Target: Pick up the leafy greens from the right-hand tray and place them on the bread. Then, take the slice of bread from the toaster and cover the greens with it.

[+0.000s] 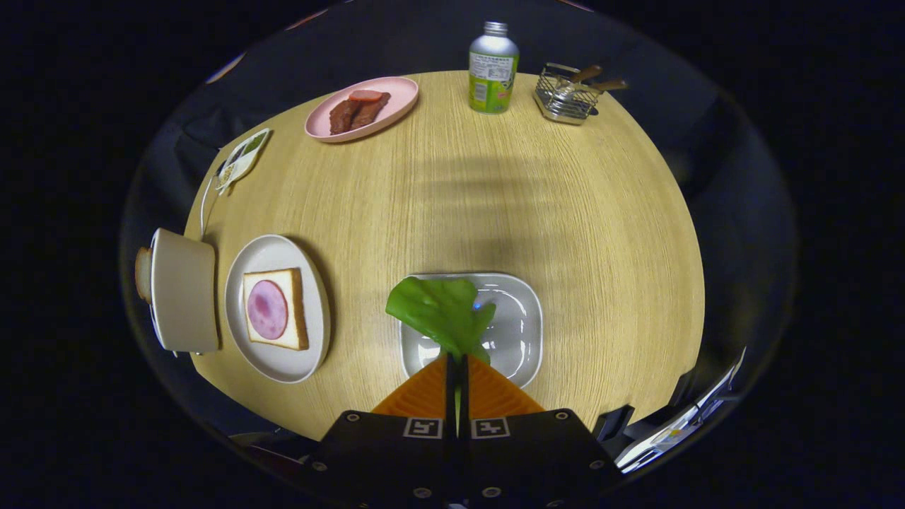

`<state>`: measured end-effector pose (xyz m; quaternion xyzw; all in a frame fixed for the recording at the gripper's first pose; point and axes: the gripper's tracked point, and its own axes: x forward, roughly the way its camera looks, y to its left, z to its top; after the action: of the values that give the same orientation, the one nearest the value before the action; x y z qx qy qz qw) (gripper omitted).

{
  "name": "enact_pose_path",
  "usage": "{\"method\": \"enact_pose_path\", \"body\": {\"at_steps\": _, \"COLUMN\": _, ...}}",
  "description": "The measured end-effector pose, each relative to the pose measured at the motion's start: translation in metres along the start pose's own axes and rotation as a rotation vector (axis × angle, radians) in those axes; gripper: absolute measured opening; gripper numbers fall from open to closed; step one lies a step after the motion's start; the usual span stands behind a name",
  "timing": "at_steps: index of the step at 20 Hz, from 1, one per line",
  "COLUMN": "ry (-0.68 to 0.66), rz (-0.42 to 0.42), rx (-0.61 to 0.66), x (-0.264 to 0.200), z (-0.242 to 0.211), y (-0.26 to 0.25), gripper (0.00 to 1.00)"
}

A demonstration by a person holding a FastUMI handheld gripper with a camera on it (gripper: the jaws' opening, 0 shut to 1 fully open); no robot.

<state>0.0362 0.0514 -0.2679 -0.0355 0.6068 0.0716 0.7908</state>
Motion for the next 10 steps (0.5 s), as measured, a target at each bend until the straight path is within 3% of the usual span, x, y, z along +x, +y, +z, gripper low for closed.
{"method": "enact_pose_path", "body": {"at_steps": 10, "ry": -0.052, "rz": 0.109, "rx": -0.162, "x": -0.023, "z": 0.024, "y": 0.12, "gripper": 0.0}}
